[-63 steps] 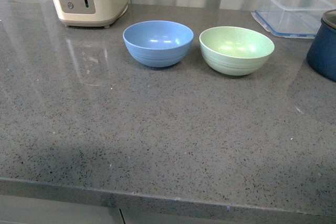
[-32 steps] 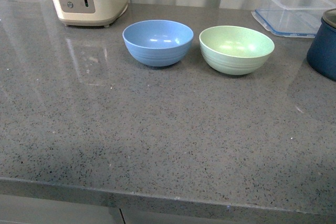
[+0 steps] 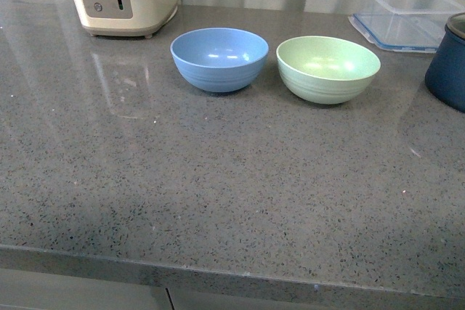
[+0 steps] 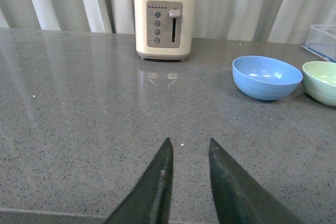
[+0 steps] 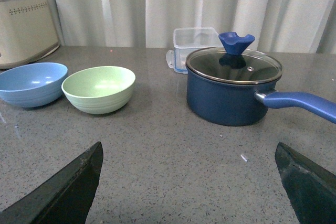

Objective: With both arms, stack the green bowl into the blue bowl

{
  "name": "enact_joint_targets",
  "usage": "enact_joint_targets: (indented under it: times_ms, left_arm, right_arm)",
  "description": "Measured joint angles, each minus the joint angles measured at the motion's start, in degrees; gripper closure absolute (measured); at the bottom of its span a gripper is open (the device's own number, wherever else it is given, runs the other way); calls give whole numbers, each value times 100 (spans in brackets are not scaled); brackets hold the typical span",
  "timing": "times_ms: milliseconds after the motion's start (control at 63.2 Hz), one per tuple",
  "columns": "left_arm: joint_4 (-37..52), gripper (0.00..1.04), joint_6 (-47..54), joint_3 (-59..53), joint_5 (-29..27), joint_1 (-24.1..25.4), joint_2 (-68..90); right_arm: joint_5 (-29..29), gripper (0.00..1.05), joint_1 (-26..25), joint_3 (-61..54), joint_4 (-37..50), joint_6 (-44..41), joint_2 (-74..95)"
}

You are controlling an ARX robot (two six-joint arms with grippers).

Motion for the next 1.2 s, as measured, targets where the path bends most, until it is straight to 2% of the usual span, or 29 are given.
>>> enact_joint_targets:
  times_ms: [79,127,190,301,412,475,712,1203]
  left_arm:
    - [0,63,0,0,0,0,0]
    - [-2,54,0,0,-2,0,0]
    - [-2,44,2,0,0,0,-2]
    - [-2,20,2,0,0,0,-2]
    - [-2,5,4,0,0,0,-2]
    - [-2,8,11,0,2,0,-2]
    - [-2,7,13,0,2,0,-2]
    - [-2,7,15,0,2,0,-2]
  right_arm:
    - [144,10,39,87,-251,24,136]
    - [557,10,107,640,-1377,20,863]
    - [656,10,107,1342,-2319,11,2100]
    - [643,10,262,2461,-2275,-210,4153]
    - [610,10,444,3189,-2166,-361,5128]
    - [579,10,557,3639,-2142,-485,5683]
    - [638,10,1003,5705,-2135,-586,7726]
    - [645,10,1274,7510,-2100,-610,9711]
